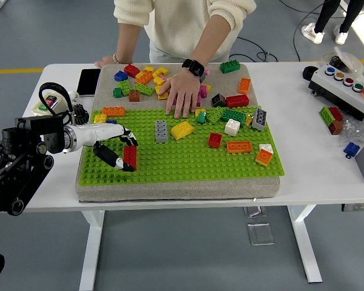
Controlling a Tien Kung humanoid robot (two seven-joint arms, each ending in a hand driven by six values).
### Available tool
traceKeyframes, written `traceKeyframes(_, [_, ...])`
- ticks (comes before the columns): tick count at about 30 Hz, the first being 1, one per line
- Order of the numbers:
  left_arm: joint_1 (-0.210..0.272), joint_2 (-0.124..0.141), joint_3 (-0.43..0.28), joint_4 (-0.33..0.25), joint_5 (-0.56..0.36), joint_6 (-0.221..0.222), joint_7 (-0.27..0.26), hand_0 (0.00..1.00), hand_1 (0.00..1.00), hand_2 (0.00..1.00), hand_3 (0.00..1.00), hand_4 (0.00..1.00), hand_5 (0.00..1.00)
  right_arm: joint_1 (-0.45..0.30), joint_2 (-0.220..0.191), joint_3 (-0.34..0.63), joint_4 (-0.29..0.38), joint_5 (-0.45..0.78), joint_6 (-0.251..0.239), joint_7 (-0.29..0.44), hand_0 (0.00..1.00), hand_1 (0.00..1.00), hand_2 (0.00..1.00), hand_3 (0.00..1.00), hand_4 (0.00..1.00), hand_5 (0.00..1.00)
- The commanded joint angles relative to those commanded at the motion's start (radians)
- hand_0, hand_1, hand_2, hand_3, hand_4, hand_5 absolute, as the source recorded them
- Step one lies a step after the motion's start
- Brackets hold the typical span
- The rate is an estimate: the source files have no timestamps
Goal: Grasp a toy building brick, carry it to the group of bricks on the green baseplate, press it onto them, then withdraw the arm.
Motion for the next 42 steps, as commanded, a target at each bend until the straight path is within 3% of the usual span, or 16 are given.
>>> traceKeyframes(12, [-0.002,-0.005,-0.018,0.0,-0.012,0.032,-0.003,0.957,0.803,0.766,0.794,0.998,0.49,0.0,0.0,0.0,0.0,0.0,0.0,0.0,0.722,0.638,0.681,0.602,0.937,0.495])
traceKeyframes(17, [0.004,0.006,-0.033,-0.01,0.011,0.029,-0.019,0.957,0.803,0.766,0.794,0.998,0.49,-0.001,-0.001,0.001,0.0,0.001,0.001,-0.001,0.722,0.638,0.681,0.602,0.937,0.495])
traceKeyframes(18, [0.007,0.007,-0.034,-0.013,0.013,0.031,-0.021,0.975,0.842,0.813,0.853,0.998,0.482,-0.001,-0.001,0.0,0.0,0.001,0.001,-0.001,0.722,0.637,0.681,0.602,0.938,0.497])
traceKeyframes(23, [0.037,0.018,-0.026,-0.038,0.017,0.05,-0.038,0.975,0.842,0.813,0.853,0.998,0.482,0.001,0.0,0.001,0.0,0.002,-0.001,0.002,0.722,0.637,0.681,0.602,0.938,0.497])
traceKeyframes(24, [0.037,0.018,-0.026,-0.038,0.017,0.051,-0.039,0.998,0.859,0.836,0.886,0.998,0.432,0.001,0.0,0.001,0.0,0.002,-0.001,0.002,0.722,0.638,0.681,0.602,0.938,0.495])
traceKeyframes(29, [0.061,0.025,-0.018,-0.034,0.016,0.123,-0.071,0.998,0.859,0.836,0.886,0.998,0.432,-0.002,0.001,0.0,0.0,0.001,0.002,0.0,0.722,0.638,0.681,0.602,0.938,0.495])
traceKeyframes(30, [0.064,0.026,-0.017,-0.031,0.012,0.141,-0.08,0.998,0.861,0.837,0.892,0.998,0.311,-0.002,0.001,0.0,0.0,0.001,0.002,0.0,0.722,0.638,0.681,0.603,0.939,0.497])
traceKeyframes(33, [0.07,0.027,-0.014,-0.023,0.0,0.202,-0.116,0.998,0.861,0.837,0.892,0.998,0.311,0.0,0.001,-0.002,0.0,0.002,0.0,0.0,0.722,0.638,0.681,0.603,0.939,0.497])
traceKeyframes(42, [0.098,0.038,-0.016,-0.037,-0.003,0.275,-0.185,0.998,0.876,0.853,0.911,0.998,0.262,-0.002,0.002,-0.003,0.0,0.002,0.0,-0.003,0.722,0.637,0.681,0.604,0.939,0.497])
